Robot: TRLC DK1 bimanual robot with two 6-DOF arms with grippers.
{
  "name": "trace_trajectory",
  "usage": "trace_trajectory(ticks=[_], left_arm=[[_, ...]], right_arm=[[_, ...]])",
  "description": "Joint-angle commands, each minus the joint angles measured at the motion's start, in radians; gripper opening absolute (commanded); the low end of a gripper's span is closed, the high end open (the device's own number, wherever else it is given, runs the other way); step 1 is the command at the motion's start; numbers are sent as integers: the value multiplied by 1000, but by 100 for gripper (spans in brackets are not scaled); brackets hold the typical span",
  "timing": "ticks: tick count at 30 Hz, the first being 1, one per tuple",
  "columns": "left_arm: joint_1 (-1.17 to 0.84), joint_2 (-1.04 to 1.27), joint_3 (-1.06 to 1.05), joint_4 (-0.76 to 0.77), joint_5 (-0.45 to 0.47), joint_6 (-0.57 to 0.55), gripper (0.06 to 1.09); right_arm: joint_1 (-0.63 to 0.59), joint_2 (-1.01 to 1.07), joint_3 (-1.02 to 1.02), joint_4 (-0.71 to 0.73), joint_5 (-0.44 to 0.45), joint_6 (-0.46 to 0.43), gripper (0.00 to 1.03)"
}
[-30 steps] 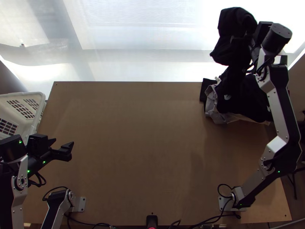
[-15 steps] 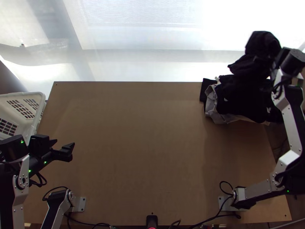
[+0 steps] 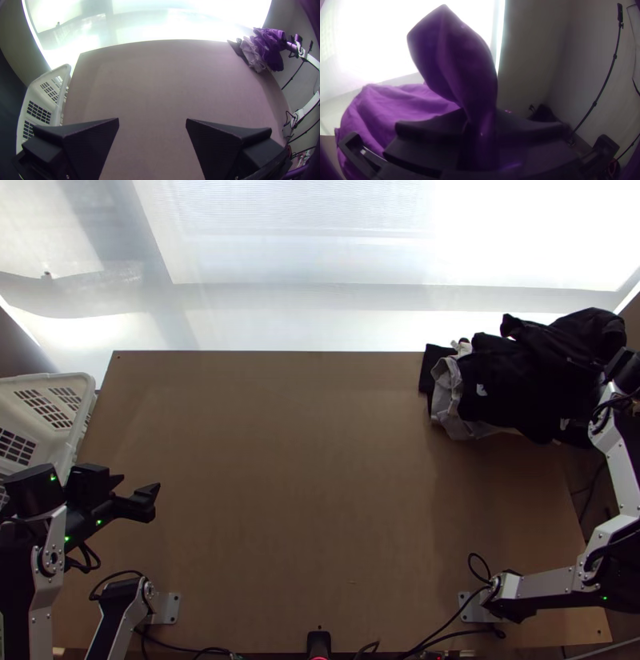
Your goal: Fold the t-shirt
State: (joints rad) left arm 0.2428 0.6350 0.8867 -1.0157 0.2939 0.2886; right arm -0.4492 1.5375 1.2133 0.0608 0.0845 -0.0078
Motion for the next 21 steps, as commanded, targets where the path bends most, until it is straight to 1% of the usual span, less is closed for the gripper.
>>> trace_trajectory(ticks=[1,3,4,6,7,8,9,10,11,12,16,21], left_arm=[[-4,-3,-14,3,-4,7,104],[-4,-1,-15,8,-7,9,104],[-4,0,-15,8,-10,12,104],[-4,0,-15,8,-10,15,104],[-4,2,-15,9,-12,17,104],[-4,2,-15,11,-13,17,104],[-4,2,-15,11,-16,17,104],[-4,0,-15,11,-18,18,104],[-4,0,-15,9,-19,18,104],[-4,-1,-15,9,-21,18,104],[-4,0,-11,11,-27,18,104],[-4,-1,-11,12,-27,20,104]], right_arm=[[-60,47,-89,45,-51,-24,3],[-55,64,-87,53,-68,-34,9],[-51,79,-77,53,-78,-44,9],[-45,110,-58,53,-81,-49,16],[-42,122,-47,47,-83,-52,23],[-39,127,-41,45,-91,-54,38],[-34,128,-34,39,-108,-60,56],[-29,127,-24,27,-114,-64,68],[-26,121,-20,17,-120,-64,87],[-23,111,-11,-1,-121,-66,99],[-22,26,-1,-53,-140,-75,99],[-22,-119,-17,-99,-144,-127,99]])
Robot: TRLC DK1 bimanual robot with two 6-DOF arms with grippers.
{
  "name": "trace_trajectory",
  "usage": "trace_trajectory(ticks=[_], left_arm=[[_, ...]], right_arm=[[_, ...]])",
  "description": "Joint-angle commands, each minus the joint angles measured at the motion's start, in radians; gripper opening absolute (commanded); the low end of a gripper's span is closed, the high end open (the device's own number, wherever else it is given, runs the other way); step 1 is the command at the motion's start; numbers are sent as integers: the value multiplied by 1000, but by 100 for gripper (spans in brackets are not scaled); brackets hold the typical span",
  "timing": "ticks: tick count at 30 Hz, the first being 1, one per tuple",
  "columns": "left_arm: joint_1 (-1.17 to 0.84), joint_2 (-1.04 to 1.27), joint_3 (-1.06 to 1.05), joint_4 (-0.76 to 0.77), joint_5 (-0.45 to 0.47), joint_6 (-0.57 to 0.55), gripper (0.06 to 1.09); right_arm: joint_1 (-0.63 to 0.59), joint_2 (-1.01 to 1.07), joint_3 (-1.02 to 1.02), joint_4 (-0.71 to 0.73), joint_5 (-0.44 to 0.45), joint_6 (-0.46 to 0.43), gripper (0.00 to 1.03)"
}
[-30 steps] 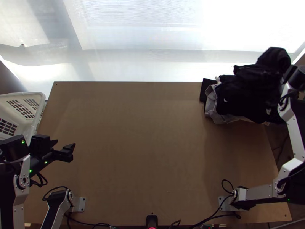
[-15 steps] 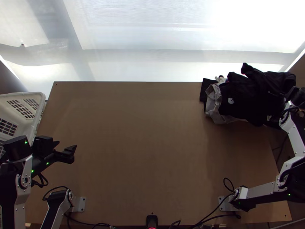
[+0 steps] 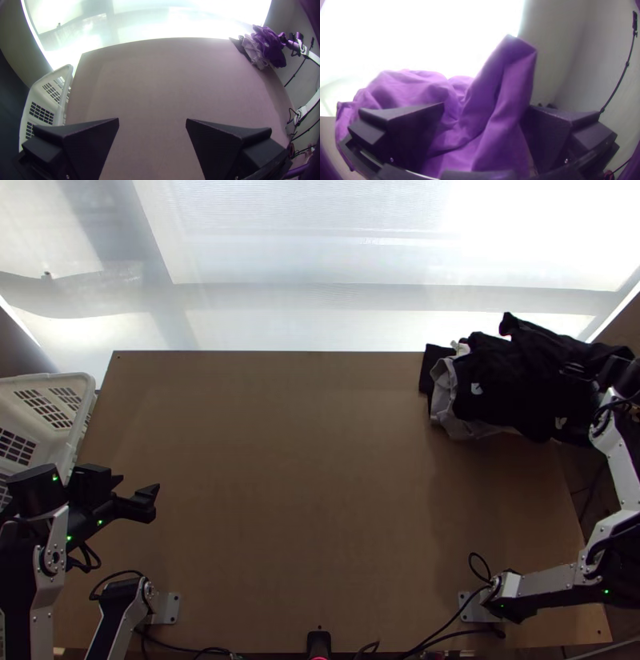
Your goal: Fold the t-shirt
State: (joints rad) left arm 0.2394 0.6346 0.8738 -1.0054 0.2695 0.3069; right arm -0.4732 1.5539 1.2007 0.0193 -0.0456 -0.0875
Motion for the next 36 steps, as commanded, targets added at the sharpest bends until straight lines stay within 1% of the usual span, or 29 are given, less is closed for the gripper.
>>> trace_trajectory(ticks=[1,5,7,11,13,15,17,18,24,25,28,30,32,34,36], left_arm=[[0,-1,2,2,-4,1,104],[1,-4,-2,2,-4,6,104],[1,-4,-6,2,-4,11,104],[3,-9,-6,4,-7,12,104],[3,-10,-7,5,-9,12,104],[5,-10,-12,7,-12,14,104],[3,-10,-15,7,-15,15,104],[5,-12,-15,7,-16,15,104],[6,-18,-22,4,-39,18,104],[6,-19,-24,2,-42,18,104],[14,-27,-30,2,-47,17,104],[18,-36,-33,-6,-55,17,104],[18,-50,-39,-15,-65,17,104],[20,-67,-48,-22,-75,17,104],[28,-82,-56,-33,-79,20,104]], right_arm=[[-2,-164,-12,-65,-14,-58,99],[-30,-247,-62,-65,-14,-106,99],[-51,-258,-70,-65,-14,-112,99],[-131,-261,-64,-62,-14,-103,99],[-140,-252,-49,-47,-14,-104,99],[-119,-219,-12,-22,-17,-106,93],[-67,-166,26,42,-20,-109,86],[-41,-127,54,70,-22,-115,79],[74,121,232,172,-20,-110,9],[87,152,254,186,-20,-107,2],[107,238,321,192,-22,-90,3],[108,293,347,191,-22,-63,3],[110,341,347,191,-34,-47,3],[100,376,323,191,-79,-14,3],[94,393,277,192,-94,-3,3]])
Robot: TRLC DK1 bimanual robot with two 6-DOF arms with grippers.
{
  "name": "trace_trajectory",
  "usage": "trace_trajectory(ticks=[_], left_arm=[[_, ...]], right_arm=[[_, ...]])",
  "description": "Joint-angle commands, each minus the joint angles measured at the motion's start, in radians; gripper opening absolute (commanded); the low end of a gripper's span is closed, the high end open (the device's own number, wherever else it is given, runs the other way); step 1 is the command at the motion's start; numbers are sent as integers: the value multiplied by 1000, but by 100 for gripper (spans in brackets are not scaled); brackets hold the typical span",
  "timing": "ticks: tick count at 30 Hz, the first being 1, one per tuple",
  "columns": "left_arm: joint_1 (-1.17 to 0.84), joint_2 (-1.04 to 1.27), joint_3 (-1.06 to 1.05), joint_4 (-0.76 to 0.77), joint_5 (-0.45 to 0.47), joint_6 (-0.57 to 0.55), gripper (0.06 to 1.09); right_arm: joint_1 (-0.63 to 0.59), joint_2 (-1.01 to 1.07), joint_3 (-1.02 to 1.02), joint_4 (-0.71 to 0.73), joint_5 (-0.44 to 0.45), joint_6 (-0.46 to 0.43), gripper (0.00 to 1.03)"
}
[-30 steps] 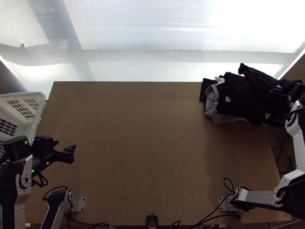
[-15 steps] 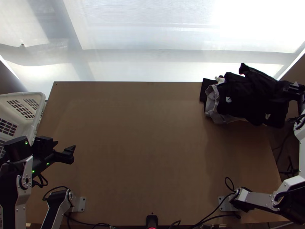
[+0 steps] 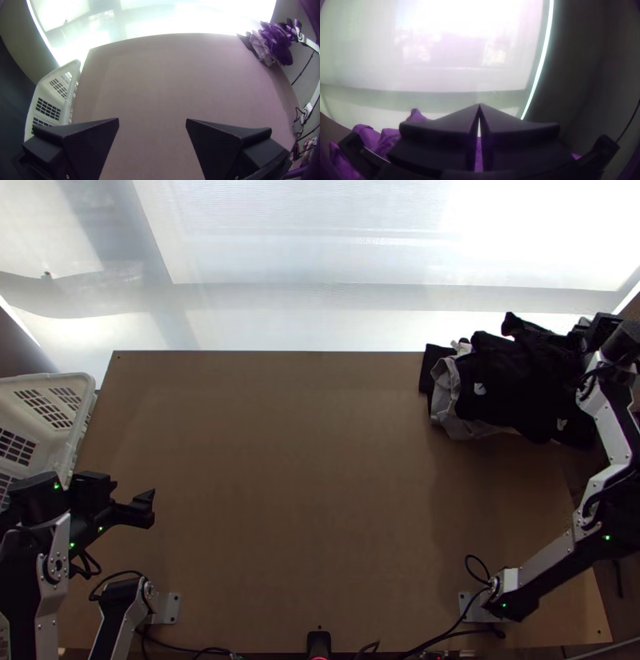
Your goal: Fold the t-shirt
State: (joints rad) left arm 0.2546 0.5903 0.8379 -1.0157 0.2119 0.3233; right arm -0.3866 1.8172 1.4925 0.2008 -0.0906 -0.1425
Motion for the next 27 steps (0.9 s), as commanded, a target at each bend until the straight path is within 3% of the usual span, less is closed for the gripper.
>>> trace_trajectory(ticks=[1,8,17,18,21,23,24,27], left_arm=[[17,-44,-22,-27,-26,5,104],[25,-73,-5,-61,-45,7,104],[38,-92,-13,-69,-59,8,104],[38,-92,-14,-69,-60,10,104],[38,-89,-13,-66,-63,11,104],[38,-86,-14,-61,-65,11,104],[38,-84,-14,-58,-65,11,104],[40,-78,-8,-57,-63,11,104]], right_arm=[[6,134,-48,23,-55,52,3],[-11,56,-271,91,-126,73,3],[-23,-4,-397,126,-184,73,3],[-23,-4,-397,126,-187,70,12],[-21,-6,-385,126,-201,64,66],[-18,-7,-371,123,-216,50,92],[-20,-9,-362,120,-222,46,97],[-34,-24,-327,98,-258,47,98]])
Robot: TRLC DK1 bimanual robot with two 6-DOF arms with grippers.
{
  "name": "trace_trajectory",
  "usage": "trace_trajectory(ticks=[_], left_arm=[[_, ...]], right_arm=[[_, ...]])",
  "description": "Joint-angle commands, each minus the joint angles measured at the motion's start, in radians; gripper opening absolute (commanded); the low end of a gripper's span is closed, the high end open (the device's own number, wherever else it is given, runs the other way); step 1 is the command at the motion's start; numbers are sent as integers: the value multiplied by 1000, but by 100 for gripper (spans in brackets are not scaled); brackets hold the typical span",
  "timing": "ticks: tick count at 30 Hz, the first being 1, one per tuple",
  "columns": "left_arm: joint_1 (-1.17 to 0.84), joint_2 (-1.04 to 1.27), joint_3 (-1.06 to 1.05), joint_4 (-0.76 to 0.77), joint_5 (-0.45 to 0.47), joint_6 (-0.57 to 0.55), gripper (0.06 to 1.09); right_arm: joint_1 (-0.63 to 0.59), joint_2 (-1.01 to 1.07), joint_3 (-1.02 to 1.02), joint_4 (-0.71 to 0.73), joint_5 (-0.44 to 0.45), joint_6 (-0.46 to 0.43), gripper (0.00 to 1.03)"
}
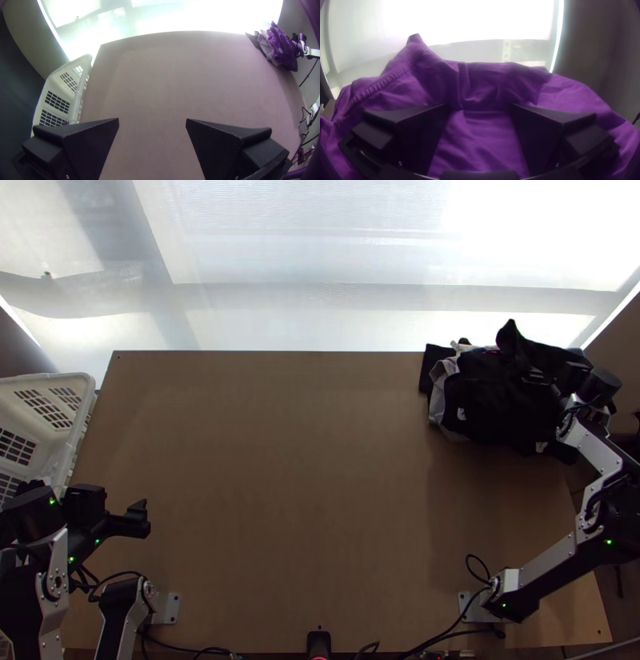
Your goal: Fold the t-shirt
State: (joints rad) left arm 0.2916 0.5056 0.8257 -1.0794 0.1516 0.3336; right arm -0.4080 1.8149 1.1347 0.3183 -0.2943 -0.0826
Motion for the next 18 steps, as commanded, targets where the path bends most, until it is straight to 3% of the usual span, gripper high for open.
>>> trace_trajectory(ticks=[1,18], left_arm=[[3,7,4,7,-3,1,104],[1,10,20,12,-1,5,104]], right_arm=[[-14,-32,42,-22,-55,-13,98],[-35,-351,131,-110,-66,-45,98]])
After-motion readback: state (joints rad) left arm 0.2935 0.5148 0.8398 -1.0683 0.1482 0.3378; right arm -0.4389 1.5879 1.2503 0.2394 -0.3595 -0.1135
